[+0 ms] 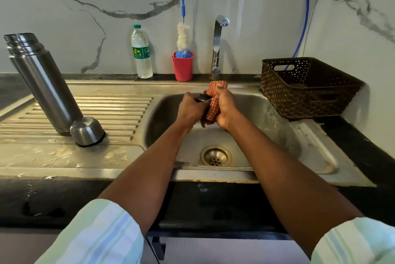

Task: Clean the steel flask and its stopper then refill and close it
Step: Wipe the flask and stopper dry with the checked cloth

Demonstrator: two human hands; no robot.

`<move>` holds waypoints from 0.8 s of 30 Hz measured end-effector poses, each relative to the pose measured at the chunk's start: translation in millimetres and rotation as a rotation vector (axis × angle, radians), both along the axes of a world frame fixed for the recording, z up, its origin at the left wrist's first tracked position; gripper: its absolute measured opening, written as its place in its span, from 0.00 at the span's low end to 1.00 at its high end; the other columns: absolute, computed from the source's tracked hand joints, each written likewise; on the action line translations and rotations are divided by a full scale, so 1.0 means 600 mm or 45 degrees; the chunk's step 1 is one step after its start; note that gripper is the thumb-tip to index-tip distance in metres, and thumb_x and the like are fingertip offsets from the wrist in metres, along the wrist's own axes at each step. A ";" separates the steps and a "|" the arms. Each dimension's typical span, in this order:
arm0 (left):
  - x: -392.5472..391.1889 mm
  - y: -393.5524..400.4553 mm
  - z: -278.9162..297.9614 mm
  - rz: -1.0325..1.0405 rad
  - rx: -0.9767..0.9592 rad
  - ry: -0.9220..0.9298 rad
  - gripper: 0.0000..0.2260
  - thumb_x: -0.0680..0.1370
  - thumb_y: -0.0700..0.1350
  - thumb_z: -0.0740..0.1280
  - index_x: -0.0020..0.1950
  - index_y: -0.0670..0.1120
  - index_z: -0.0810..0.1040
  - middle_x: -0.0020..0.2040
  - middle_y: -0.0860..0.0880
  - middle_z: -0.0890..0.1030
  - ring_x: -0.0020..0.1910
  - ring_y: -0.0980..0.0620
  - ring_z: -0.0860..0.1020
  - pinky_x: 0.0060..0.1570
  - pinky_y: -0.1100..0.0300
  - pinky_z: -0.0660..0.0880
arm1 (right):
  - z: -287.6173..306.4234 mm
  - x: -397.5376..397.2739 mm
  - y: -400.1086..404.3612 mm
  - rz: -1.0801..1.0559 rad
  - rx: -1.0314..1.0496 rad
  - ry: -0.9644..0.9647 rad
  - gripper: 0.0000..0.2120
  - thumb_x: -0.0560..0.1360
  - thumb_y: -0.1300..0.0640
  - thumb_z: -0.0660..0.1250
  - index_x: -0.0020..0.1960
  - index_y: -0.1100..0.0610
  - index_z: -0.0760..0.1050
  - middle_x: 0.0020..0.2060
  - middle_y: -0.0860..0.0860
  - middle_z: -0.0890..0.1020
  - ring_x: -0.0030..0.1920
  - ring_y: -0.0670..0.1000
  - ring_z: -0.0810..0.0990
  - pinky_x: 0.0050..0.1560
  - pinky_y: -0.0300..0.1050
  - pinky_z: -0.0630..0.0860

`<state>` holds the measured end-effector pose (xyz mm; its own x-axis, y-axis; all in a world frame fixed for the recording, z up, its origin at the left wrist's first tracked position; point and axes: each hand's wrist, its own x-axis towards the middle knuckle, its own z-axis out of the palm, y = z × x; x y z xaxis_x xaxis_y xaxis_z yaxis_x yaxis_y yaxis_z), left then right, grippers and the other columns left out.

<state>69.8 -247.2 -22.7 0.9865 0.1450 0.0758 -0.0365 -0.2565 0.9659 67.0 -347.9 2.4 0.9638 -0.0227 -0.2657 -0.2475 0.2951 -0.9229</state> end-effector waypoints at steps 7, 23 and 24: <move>0.000 -0.008 0.019 -0.178 -0.274 0.108 0.16 0.78 0.46 0.71 0.64 0.45 0.74 0.55 0.44 0.82 0.51 0.49 0.82 0.50 0.55 0.82 | -0.002 0.007 -0.024 -0.193 -0.509 -0.405 0.11 0.81 0.47 0.59 0.51 0.52 0.76 0.47 0.51 0.82 0.44 0.47 0.79 0.44 0.43 0.75; -0.008 -0.010 0.017 -0.323 -0.287 -0.116 0.15 0.77 0.38 0.71 0.62 0.47 0.80 0.58 0.48 0.83 0.60 0.49 0.80 0.63 0.51 0.76 | -0.010 0.022 -0.037 -0.104 -0.064 -0.083 0.12 0.76 0.51 0.65 0.53 0.58 0.81 0.48 0.56 0.85 0.50 0.59 0.83 0.47 0.51 0.80; -0.009 -0.015 0.022 -0.291 -0.389 -0.087 0.13 0.77 0.38 0.70 0.61 0.46 0.80 0.58 0.46 0.83 0.60 0.48 0.80 0.62 0.50 0.77 | -0.008 0.024 -0.037 -0.181 -0.162 -0.169 0.10 0.76 0.51 0.66 0.52 0.56 0.80 0.47 0.53 0.84 0.50 0.57 0.83 0.47 0.50 0.81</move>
<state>64.4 -256.1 -9.3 0.9902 -0.0519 0.1297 -0.1263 0.0646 0.9899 81.2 -369.9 -2.5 0.9748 -0.1862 -0.1230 -0.0854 0.1977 -0.9765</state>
